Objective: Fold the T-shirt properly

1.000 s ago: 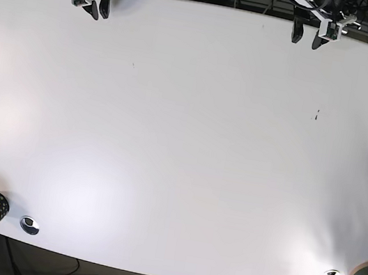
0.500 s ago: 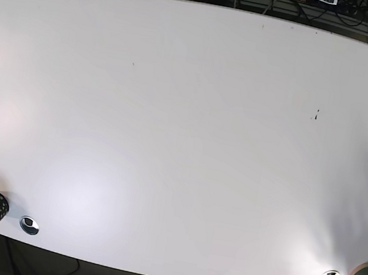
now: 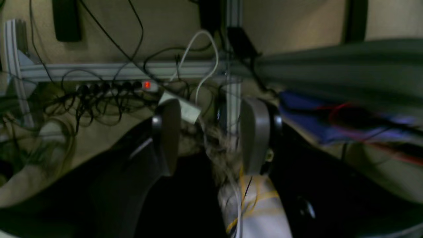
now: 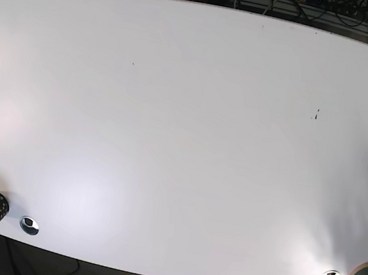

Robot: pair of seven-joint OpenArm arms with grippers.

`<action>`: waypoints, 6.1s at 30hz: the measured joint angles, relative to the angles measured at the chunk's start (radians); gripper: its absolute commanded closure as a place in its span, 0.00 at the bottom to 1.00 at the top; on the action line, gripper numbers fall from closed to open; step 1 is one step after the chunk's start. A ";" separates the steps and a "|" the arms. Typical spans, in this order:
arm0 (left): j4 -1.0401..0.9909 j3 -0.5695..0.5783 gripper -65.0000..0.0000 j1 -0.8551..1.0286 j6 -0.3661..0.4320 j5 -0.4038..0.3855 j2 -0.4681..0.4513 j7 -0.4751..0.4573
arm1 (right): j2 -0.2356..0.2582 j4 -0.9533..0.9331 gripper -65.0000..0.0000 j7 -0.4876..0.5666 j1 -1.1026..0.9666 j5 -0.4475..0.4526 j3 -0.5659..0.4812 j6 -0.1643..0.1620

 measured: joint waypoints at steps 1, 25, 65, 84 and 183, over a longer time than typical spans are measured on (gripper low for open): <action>-0.049 -0.003 0.60 -0.022 0.000 0.019 0.000 0.009 | 0.000 -0.037 0.83 -0.005 0.014 0.000 -0.014 0.000; -0.972 0.032 0.60 -0.504 0.182 0.056 -0.088 -0.207 | -0.080 -0.605 0.83 0.000 0.466 -0.002 -0.051 -0.002; -1.048 0.040 0.60 -0.528 0.258 0.054 -0.086 -0.298 | -0.103 -0.602 0.82 0.016 0.475 0.015 -0.043 -0.004; -0.434 0.041 0.60 -0.171 0.258 0.054 -0.055 -0.241 | -0.043 -0.296 0.83 -0.003 0.159 0.071 0.088 -0.002; 0.516 -0.022 0.28 -0.411 -0.095 -0.075 0.016 0.307 | -0.235 0.395 0.36 -1.131 0.383 0.889 0.597 0.091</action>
